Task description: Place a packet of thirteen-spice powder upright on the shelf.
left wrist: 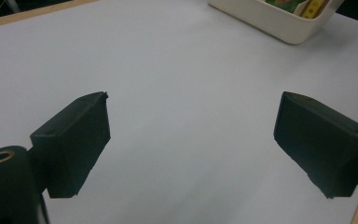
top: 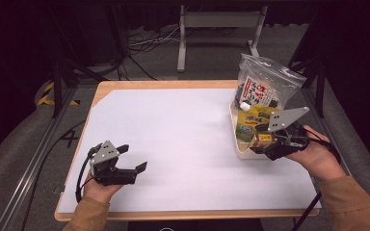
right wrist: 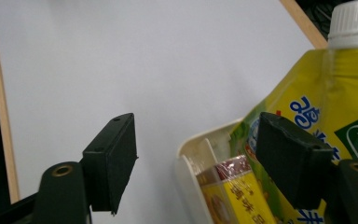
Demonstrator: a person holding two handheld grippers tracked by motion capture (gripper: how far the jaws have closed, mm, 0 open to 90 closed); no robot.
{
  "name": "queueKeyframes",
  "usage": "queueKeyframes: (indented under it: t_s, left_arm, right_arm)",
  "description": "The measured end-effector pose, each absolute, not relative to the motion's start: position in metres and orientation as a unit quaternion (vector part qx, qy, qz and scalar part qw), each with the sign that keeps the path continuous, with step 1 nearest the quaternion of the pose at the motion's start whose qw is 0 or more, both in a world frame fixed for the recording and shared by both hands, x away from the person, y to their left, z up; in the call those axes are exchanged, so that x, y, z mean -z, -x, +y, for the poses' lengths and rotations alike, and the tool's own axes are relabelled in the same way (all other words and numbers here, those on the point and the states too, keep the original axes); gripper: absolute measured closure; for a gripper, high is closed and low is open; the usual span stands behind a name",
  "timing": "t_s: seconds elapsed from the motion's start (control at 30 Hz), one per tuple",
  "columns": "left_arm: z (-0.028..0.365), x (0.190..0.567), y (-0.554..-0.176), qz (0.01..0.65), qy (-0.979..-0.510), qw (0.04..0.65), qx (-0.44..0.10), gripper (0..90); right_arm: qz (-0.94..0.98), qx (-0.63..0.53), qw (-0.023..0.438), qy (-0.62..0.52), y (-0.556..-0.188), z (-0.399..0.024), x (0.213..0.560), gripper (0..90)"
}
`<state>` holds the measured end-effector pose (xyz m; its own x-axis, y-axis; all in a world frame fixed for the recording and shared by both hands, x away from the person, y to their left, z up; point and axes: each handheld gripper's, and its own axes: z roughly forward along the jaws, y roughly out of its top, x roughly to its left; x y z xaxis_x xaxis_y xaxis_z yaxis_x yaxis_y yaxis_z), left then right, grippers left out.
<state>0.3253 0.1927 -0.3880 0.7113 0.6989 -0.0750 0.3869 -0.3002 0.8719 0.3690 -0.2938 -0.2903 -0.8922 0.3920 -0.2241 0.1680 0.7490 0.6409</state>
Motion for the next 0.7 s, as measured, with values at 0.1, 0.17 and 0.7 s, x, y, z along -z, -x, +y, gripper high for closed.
queueKeyframes:
  t_s: [0.1, 0.17, 0.7]
  left_arm:
    - [0.197, 0.388, -0.32, 0.343, -0.787, 0.485, -0.166, 10.6]
    - [0.199, 0.388, -0.317, 0.342, -0.786, 0.488, -0.165, 10.6]
    - [0.211, 0.395, -0.297, 0.327, -0.785, 0.495, -0.176, 10.1]
  right_arm:
    - [0.905, -0.349, 0.183, -0.162, -0.36, -0.292, 0.291, 26.5]
    - [0.892, -0.375, 0.184, -0.172, -0.352, -0.29, 0.294, 23.9]
    - [0.845, -0.434, 0.186, -0.251, -0.325, -0.294, 0.328, 16.7]
